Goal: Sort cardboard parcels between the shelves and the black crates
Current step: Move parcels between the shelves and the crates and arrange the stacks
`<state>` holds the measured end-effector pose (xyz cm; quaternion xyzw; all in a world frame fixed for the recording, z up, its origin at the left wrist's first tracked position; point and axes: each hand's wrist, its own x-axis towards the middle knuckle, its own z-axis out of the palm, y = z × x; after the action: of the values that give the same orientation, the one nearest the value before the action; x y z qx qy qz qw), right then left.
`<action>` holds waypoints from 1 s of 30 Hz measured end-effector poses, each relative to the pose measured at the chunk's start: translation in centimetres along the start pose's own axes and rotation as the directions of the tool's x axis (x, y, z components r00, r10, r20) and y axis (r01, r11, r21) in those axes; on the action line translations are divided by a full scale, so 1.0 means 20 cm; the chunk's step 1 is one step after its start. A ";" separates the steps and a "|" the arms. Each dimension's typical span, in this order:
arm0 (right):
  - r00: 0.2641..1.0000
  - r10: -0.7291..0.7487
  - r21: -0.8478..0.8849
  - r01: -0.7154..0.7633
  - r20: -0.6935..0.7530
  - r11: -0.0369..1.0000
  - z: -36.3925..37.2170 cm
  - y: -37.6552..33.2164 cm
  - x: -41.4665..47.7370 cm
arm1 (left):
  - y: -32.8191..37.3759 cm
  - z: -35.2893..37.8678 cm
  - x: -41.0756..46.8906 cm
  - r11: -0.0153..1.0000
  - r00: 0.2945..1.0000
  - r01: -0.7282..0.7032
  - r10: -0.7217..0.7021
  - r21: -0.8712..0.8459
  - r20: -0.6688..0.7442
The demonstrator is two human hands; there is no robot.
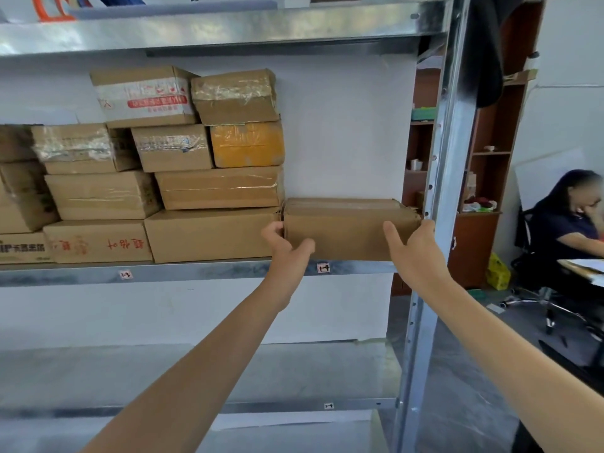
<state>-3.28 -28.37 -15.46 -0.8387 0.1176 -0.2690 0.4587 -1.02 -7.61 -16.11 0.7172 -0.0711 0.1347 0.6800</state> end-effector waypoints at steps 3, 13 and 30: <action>0.999 -0.030 0.019 0.031 -0.026 0.999 -0.05 0.02 -0.07 | 0.02 -0.03 -0.04 0.989 0.998 -0.057 0.051 -0.134 -0.041; 0.976 0.212 0.144 -0.218 0.056 0.965 -0.07 0.11 -0.08 | 0.02 -0.23 -0.10 0.977 0.979 0.146 -0.165 -0.153 -0.116; 0.994 -0.036 0.465 0.078 -0.099 0.882 -0.07 0.00 -0.46 | 0.01 -0.47 -0.43 0.966 0.964 -0.197 0.159 -0.166 -0.215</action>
<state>-11.76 -25.30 -18.11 -0.6936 0.0442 -0.3392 0.6339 -10.24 1.11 -18.03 0.6242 -0.0792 0.2596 0.7326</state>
